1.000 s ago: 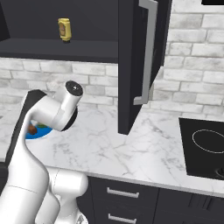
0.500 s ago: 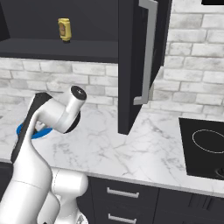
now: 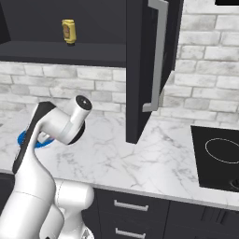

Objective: Pick the avocado and bread from the counter and place them on the plate. Then pick the jam from the cabinet and place it next to the plate. Lastly close the cabinet door.

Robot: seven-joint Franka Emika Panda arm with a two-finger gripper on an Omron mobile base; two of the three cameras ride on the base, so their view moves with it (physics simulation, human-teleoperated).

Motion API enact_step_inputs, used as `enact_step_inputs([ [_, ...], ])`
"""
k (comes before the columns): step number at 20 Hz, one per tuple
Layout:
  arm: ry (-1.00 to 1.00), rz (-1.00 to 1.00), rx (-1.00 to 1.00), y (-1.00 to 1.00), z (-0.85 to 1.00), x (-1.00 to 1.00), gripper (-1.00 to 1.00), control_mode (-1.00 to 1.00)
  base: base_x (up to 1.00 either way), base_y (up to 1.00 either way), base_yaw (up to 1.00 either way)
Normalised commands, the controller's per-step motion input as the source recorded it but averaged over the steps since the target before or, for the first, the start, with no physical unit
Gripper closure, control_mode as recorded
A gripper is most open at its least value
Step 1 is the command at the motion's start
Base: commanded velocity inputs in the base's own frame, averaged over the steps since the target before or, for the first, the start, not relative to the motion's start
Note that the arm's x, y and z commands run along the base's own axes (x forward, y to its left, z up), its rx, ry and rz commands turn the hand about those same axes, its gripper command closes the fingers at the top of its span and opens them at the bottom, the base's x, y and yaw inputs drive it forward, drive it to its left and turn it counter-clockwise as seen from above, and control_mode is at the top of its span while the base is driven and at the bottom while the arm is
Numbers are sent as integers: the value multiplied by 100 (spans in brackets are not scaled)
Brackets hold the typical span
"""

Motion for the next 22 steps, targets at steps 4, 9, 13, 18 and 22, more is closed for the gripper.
enact_step_inputs([
  [4,0,0,0,15,-11,0,100,-100,0,0,0],
  [9,0,0,0,12,-13,0,100,-100,0,0,0],
  [13,0,0,0,13,-19,8,100,-100,0,0,0],
  [18,0,0,0,3,-17,11,100,-100,0,0,0],
  [22,0,0,0,0,-16,13,100,-100,0,0,0],
])
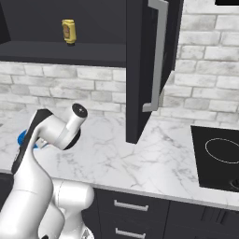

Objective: Pick the avocado and bread from the counter and place them on the plate. Then pick the jam from the cabinet and place it next to the plate. Lastly close the cabinet door.

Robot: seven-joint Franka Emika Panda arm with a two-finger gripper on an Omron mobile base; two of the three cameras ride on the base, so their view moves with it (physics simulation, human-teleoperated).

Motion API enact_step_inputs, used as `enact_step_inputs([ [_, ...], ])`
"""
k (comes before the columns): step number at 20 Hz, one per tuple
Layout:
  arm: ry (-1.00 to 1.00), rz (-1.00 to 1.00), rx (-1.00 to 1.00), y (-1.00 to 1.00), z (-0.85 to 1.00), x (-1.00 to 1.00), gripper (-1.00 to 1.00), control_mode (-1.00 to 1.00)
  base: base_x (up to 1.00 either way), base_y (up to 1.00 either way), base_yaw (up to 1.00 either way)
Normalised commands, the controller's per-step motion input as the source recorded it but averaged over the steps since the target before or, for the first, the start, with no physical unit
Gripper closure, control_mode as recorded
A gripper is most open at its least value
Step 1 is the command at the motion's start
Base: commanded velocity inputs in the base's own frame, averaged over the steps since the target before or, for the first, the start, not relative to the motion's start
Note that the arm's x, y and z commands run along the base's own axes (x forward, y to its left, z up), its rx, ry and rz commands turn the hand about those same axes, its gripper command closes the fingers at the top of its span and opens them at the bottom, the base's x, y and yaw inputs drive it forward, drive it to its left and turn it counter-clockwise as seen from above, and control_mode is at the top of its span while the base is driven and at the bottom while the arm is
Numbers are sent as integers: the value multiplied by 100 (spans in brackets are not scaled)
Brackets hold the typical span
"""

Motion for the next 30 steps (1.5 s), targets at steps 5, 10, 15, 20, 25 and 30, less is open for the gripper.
enact_step_inputs([
  [5,0,0,0,1,-13,17,100,-100,0,0,0],
  [10,1,0,0,7,-3,16,100,-100,0,0,0],
  [15,2,0,0,15,0,19,100,-100,0,0,0],
  [20,4,0,0,13,-8,18,100,-100,0,0,0],
  [25,3,0,0,4,-21,23,100,-100,0,0,0],
  [30,2,0,0,4,-19,25,100,-100,0,0,0],
])
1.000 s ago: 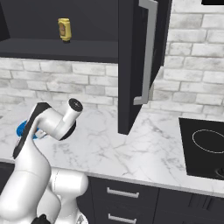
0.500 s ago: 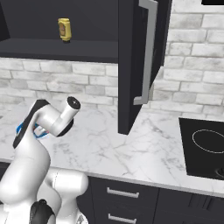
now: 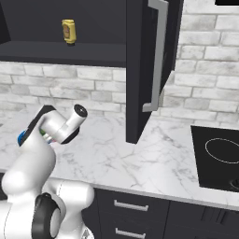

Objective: Pick the avocado and bread from the counter and place them on the plate. Then pick the jam from the cabinet and place it next to the plate. Lastly close the cabinet door.

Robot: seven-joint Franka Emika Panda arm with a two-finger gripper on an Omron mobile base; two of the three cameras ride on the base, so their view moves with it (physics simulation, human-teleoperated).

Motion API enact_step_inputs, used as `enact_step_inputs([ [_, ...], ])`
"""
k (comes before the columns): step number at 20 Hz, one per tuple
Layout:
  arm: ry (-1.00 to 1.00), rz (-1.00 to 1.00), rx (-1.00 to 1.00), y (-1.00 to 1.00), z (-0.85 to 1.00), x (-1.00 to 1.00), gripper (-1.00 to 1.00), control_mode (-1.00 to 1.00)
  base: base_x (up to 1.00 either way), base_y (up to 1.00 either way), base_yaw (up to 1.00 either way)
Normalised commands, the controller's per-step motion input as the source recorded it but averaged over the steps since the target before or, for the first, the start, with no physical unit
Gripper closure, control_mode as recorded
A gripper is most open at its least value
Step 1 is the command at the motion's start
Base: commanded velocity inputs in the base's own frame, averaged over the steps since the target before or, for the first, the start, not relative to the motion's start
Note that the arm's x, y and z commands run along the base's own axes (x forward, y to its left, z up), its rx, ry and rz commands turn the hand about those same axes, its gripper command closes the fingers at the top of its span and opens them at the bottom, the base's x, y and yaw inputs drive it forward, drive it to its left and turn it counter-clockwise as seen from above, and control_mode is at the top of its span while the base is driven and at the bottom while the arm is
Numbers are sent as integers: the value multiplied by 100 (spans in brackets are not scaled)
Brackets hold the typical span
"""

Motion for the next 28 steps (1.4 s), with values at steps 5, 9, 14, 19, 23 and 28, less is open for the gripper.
enact_step_inputs([
  [5,1,0,0,4,-17,25,100,-100,0,0,0],
  [9,0,0,0,3,-19,16,100,-100,0,0,0],
  [14,0,0,0,7,-15,6,100,-100,0,0,0],
  [19,0,0,0,9,-11,3,100,-100,0,0,0],
  [23,0,0,0,11,-9,2,100,-100,0,0,0],
  [28,0,0,0,8,-9,3,100,-100,0,0,0],
])
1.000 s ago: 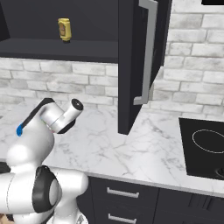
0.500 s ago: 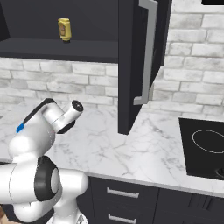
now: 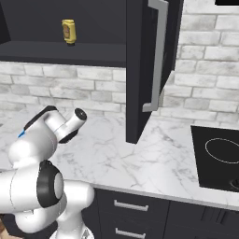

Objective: Pick the avocado and bread from the counter and place them on the plate. Then pick the jam from the cabinet and place it next to the plate. Lastly close the cabinet door.

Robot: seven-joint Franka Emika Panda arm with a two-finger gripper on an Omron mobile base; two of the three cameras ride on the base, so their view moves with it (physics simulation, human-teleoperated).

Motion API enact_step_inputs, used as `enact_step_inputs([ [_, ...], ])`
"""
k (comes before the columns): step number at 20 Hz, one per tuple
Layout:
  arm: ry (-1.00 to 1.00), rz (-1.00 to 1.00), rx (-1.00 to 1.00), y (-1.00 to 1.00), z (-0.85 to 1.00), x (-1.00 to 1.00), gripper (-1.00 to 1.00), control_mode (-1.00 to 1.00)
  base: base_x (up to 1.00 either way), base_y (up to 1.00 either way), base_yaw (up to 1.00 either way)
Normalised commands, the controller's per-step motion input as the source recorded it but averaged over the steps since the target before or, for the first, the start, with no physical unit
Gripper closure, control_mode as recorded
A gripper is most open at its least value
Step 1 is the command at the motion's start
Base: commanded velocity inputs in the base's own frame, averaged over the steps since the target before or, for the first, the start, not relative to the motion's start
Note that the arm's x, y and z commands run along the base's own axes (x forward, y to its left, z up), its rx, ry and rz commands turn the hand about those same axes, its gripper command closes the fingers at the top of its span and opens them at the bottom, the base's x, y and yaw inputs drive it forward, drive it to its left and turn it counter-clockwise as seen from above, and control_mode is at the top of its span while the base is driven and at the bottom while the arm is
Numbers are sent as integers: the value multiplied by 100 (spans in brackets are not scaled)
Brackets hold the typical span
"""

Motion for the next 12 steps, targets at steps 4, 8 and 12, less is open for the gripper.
enact_step_inputs([
  [4,0,0,0,9,-12,11,100,-100,0,0,0],
  [8,0,0,0,5,-14,13,100,-100,0,0,0],
  [12,0,0,0,0,-8,13,100,-100,0,0,0],
])
